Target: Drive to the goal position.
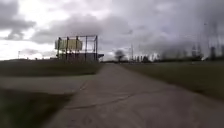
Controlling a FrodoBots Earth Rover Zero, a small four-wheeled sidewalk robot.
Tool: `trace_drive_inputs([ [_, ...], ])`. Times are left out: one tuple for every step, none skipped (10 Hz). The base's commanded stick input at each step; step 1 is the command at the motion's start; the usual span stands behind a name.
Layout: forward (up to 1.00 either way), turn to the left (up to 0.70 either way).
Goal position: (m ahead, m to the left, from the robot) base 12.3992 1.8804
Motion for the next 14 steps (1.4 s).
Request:
trace_drive_inputs([
  [1.0, 0.0],
  [1.0, 0.0],
  [1.0, 0.0],
  [1.0, 0.0],
  [1.0, 0.0],
  [1.0, 0.0],
  [1.0, 0.0],
  [1.0, 0.0],
  [1.0, 0.0],
  [1.0, 0.0],
  [1.0, 0.0],
  [1.0, 0.0],
  [1.0, 0.0],
  [1.0, 0.0],
])
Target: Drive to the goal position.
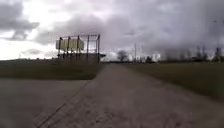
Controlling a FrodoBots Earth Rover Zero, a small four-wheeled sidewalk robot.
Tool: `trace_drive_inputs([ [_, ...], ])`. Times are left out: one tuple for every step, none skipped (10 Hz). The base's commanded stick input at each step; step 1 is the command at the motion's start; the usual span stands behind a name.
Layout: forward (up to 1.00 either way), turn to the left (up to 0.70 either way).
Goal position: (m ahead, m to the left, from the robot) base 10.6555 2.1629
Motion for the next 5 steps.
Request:
trace_drive_inputs([
  [1.0, 0.0],
  [1.0, 0.0],
  [1.0, 0.0],
  [1.0, 0.0],
  [1.0, 0.0],
])
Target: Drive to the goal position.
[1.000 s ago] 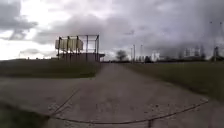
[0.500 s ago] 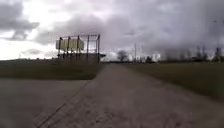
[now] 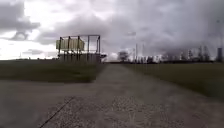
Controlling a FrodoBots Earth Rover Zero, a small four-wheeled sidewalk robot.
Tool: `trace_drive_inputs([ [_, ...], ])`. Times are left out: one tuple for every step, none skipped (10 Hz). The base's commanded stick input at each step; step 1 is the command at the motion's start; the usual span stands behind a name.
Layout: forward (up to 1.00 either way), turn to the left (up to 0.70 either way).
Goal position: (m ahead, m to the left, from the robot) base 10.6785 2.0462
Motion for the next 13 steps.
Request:
trace_drive_inputs([
  [1.0, 0.0],
  [1.0, 0.0],
  [1.0, 0.0],
  [1.0, 0.0],
  [1.0, 0.0],
  [1.0, 0.0],
  [1.0, 0.0],
  [1.0, 0.0],
  [1.0, 0.0],
  [1.0, 0.0],
  [1.0, -0.21],
  [1.0, -0.35],
  [1.0, -0.36],
])
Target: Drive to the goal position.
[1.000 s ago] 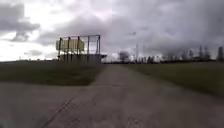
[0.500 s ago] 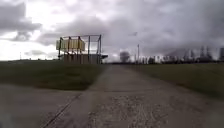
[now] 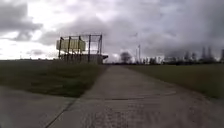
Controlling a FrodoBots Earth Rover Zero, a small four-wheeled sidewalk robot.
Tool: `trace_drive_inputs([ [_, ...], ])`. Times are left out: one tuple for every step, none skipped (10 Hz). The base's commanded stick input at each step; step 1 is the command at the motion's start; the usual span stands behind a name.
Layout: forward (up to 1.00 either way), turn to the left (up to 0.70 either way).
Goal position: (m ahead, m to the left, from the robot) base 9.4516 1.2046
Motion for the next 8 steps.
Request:
trace_drive_inputs([
  [1.0, -0.33],
  [1.0, -0.24],
  [1.0, -0.05],
  [1.0, 0.0],
  [1.0, 0.0],
  [1.0, 0.0],
  [1.0, 0.0],
  [1.0, 0.0],
])
